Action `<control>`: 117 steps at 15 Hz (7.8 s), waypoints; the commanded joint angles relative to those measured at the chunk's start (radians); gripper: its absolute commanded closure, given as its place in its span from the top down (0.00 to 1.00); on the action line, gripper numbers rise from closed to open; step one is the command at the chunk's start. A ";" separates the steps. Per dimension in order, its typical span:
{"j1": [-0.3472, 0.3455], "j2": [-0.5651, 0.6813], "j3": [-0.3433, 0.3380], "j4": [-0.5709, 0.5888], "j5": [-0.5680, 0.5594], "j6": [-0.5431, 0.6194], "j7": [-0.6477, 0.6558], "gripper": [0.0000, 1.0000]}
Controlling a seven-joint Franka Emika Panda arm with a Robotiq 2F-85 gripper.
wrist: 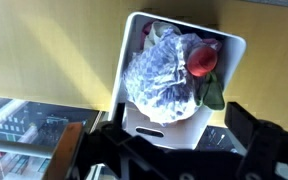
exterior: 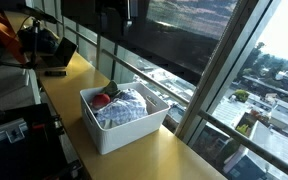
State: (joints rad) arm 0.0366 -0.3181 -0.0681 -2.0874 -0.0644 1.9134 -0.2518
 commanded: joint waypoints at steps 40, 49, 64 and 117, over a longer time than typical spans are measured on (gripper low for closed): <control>-0.118 0.800 0.052 0.248 -0.004 0.151 0.132 0.05; -0.092 0.427 0.081 0.091 0.012 0.116 0.006 0.04; 0.146 -0.018 0.203 0.341 0.098 -0.094 -0.004 0.04; 0.295 0.833 0.234 0.393 -0.112 0.407 0.341 0.04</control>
State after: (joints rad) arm 0.3088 0.5434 0.1894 -1.6785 -0.1672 2.3357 0.0594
